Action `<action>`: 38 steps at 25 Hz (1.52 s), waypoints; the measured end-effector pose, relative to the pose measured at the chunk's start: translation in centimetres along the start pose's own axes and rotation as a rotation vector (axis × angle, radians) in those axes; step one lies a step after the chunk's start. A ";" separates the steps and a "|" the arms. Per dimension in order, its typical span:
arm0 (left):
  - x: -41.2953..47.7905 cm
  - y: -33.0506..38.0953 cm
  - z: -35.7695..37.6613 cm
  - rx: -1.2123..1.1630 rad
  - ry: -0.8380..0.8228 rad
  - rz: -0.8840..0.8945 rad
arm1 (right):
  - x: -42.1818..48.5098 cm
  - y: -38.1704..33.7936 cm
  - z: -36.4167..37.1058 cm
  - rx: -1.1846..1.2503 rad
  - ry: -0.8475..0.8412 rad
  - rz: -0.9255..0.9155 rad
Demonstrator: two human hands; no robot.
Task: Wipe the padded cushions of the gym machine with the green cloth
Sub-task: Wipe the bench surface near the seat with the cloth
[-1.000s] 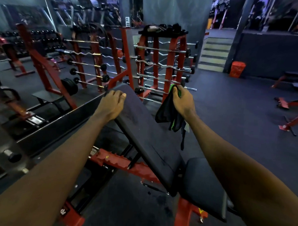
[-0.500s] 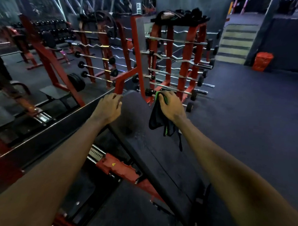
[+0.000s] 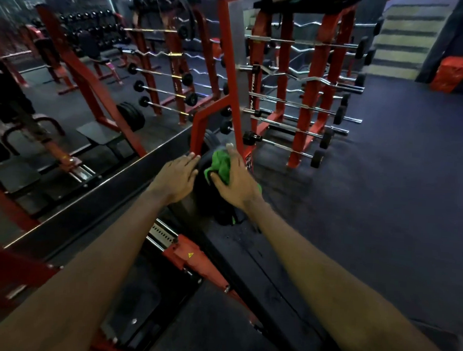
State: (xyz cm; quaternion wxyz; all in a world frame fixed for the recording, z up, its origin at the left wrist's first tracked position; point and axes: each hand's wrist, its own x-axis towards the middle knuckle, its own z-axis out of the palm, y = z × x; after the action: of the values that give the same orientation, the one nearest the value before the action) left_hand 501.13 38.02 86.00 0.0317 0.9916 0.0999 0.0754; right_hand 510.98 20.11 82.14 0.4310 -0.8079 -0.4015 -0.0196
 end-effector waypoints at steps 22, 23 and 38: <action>-0.1 -0.8 3.5 -0.087 0.190 0.059 | -0.3 1.4 7.6 -0.053 0.227 0.081; -0.2 -0.8 3.5 -0.084 0.196 0.061 | 1.0 1.9 7.1 -0.056 0.235 0.075; -1.1 -1.4 3.2 -0.303 0.186 0.124 | 0.7 2.4 6.8 -0.051 0.250 0.010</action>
State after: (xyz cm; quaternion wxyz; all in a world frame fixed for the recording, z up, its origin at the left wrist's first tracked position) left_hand 500.33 39.02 82.62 0.1666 0.9685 0.0284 0.1830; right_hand 510.87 24.63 76.51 0.4570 -0.8119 -0.3400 -0.1282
